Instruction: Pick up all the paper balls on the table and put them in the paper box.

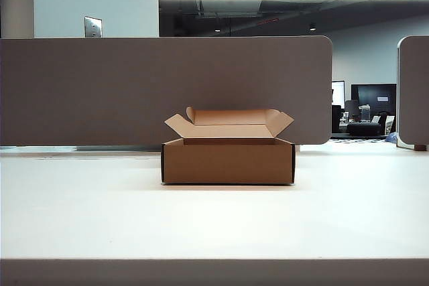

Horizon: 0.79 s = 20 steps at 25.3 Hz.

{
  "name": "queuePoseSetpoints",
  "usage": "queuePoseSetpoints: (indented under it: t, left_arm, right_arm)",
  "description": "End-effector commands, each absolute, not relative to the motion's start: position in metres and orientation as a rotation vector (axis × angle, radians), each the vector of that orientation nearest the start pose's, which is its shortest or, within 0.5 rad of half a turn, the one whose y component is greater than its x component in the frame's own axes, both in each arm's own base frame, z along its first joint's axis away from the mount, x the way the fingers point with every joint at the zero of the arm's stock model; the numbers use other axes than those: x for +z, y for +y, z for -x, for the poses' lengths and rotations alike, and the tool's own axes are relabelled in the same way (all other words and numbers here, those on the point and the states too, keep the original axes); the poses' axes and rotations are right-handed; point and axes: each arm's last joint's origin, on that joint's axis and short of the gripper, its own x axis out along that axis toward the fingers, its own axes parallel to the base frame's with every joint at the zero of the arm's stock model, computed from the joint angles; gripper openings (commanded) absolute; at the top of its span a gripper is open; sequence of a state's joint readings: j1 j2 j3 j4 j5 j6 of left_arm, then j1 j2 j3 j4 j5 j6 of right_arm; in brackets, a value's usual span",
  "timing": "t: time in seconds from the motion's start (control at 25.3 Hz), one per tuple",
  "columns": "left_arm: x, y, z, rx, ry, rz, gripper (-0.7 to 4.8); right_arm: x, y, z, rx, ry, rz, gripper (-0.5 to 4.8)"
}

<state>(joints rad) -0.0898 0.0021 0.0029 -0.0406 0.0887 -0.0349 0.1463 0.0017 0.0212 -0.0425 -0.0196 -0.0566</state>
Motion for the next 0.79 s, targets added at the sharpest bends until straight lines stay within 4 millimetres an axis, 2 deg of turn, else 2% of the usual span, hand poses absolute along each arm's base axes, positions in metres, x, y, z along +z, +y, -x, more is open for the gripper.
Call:
queuePoseSetpoints:
  t: [0.04,0.24,0.43,0.63,0.79]
  left_arm:
    - [0.163,-0.005,-0.097,-0.18,0.027,0.04,-0.06]
    - [0.163,0.005,-0.097,-0.14,0.029,0.066,-0.06]
    - [0.161,0.007,-0.096,-0.139,0.052,0.082,-0.06]
    - [0.159,0.007,-0.096,-0.14,0.071,0.087,-0.06]
    - [0.157,0.003,-0.096,-0.186,0.093,0.09,-0.06]
  right_arm:
    - [0.162,0.015,-0.096,0.169,0.018,0.064,0.08]
    - [0.161,0.015,-0.097,0.169,0.024,0.082,0.08]
    - [0.162,0.014,-0.097,0.15,0.018,0.08,0.03]
    - [0.161,0.006,-0.097,-0.124,0.027,0.036,-0.05]
    - [0.162,0.005,-0.096,-0.187,0.024,0.009,-0.05]
